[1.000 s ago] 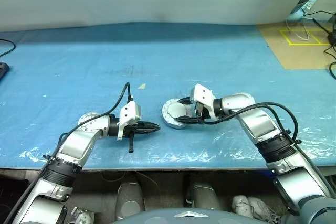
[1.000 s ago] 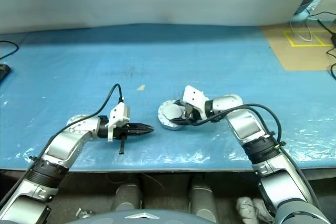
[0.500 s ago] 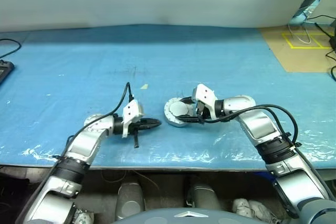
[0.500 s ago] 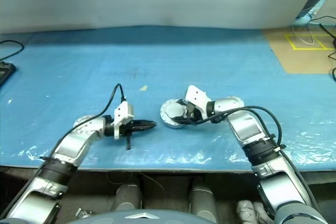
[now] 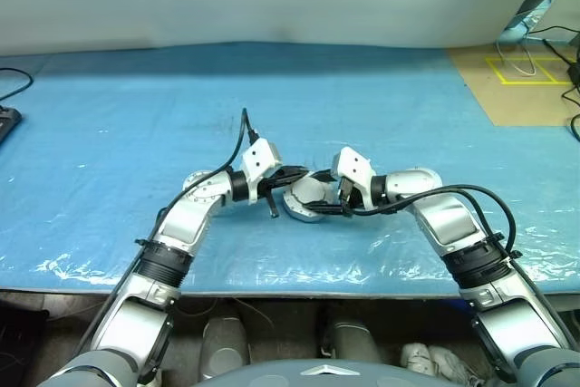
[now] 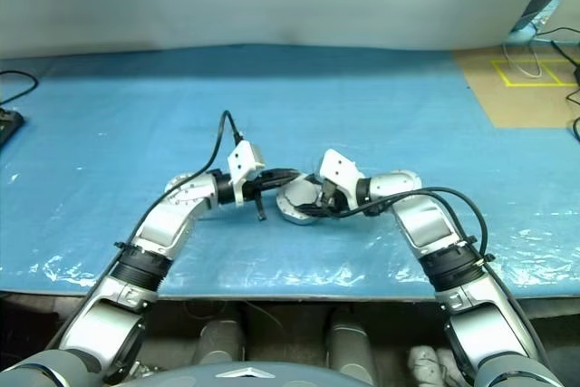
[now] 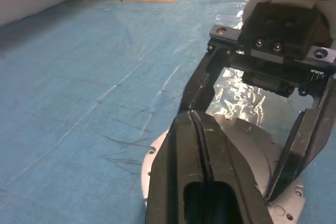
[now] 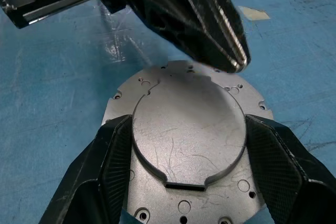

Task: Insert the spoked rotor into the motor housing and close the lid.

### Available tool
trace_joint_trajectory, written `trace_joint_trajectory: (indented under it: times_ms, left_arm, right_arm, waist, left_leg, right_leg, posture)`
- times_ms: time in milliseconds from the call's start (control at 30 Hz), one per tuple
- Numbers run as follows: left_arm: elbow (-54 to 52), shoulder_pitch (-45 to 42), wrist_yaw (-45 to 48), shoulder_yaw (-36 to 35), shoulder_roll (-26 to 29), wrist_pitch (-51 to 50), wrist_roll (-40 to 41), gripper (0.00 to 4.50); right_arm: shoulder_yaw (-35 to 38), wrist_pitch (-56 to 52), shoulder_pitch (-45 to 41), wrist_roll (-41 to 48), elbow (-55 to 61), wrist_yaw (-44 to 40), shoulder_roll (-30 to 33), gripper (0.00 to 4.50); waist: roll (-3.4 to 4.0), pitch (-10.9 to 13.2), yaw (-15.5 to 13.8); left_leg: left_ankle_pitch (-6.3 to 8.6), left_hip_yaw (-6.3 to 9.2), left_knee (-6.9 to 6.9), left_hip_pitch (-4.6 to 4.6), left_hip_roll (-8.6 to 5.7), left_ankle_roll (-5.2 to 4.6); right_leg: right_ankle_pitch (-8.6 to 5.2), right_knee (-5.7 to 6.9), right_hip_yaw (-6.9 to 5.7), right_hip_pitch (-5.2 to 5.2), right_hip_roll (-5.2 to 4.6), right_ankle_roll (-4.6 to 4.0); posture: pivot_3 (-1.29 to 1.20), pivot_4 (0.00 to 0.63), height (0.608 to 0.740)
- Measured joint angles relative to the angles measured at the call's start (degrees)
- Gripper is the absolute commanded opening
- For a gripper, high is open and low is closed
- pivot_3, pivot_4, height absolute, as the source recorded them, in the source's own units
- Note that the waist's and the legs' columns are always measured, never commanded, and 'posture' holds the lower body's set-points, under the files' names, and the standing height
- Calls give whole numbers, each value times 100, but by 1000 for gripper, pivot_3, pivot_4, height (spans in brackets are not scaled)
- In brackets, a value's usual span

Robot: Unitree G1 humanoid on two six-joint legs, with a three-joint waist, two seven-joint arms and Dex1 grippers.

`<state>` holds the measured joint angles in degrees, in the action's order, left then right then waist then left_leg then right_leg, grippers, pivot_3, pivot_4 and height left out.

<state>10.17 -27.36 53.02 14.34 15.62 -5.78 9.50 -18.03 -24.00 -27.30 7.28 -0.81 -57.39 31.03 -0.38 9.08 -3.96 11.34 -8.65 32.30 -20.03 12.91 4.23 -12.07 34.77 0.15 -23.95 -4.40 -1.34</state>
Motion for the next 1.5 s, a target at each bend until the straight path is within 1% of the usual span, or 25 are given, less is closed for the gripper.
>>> trace_joint_trajectory:
  times_ms: [167, 267, 633, 867, 1267, 1333, 1400, 1433, 1500]
  left_arm:
    - [59, 88, 160, 264, 240, 99, -284, 0]
    - [56, 90, 270, 266, 410, 180, -303, 0]
    - [-43, 215, 372, 257, 641, 274, -303, 0]
    - [-342, 457, 412, 254, 889, 65, -318, 0]
    - [-433, 477, 373, 245, 876, -83, -318, 0]
    - [-387, 471, 347, 254, 829, -32, -329, 0]
    - [-320, 452, 313, 269, 779, 61, -355, 0]
    - [-278, 445, 302, 270, 766, 126, -362, 0]
    - [-225, 441, 301, 270, 763, 225, -371, 0]
  right_arm:
    - [13, -47, 31, 0, 68, 24, 3, 2968]
    - [36, -67, 41, 0, 68, 34, 7, 2968]
    - [23, -74, 49, -1, 73, 72, 6, 2968]
    - [4, -76, 35, 0, 74, 59, 6, 2968]
    - [0, -92, 16, -2, 66, 36, 19, 2968]
    - [-15, -40, 18, -28, 62, 63, 19, 3710]
    - [-17, -14, 23, -37, 59, 103, 18, 4339]
    - [-13, -15, 30, -36, 62, 117, 12, 4442]
    - [8, -56, 39, -30, 78, 149, -9, 4442]
  waist:
    - [0, 0, -2]
    - [0, -3, -7]
    - [1, -21, -8]
    - [4, -24, 1]
    - [4, -25, -5]
    - [4, -25, -5]
    - [4, -25, -5]
    - [4, -25, -4]
    - [4, -25, -5]
  left_leg:
    - [0, 0, -6, -1, 0, 0]
    - [0, 0, -5, 1, -3, 0]
    - [0, 0, -9, 2, -2, 0]
    - [1, -2, -13, 0, -2, 0]
    - [1, -2, -18, 2, -3, -1]
    - [2, -2, -18, 2, -3, -1]
    - [2, -2, -19, 2, -2, -1]
    - [2, -2, -19, 2, -2, -1]
    - [2, -2, -20, 2, -3, -1]
  right_leg:
    - [0, -3, -2, -2, 1, 1]
    - [-1, -4, -1, -1, -2, 1]
    - [-3, -6, -1, 0, -2, 3]
    - [-5, -8, 0, -4, -2, 7]
    - [-10, -12, 0, -3, -2, 13]
    - [-20, -12, 1, -3, -2, 31]
    - [-28, -11, 1, -3, -2, 45]
    - [-28, -11, 0, -3, -2, 45]
    - [-29, -12, 1, -3, -2, 46]
  posture:
    - [0, 150, 740]
    - [0, 150, 740]
    - [0, 150, 740]
    - [0, 150, 740]
    - [0, 150, 740]
    - [0, 150, 740]
    - [0, 150, 740]
    - [0, 150, 740]
    - [0, 150, 740]
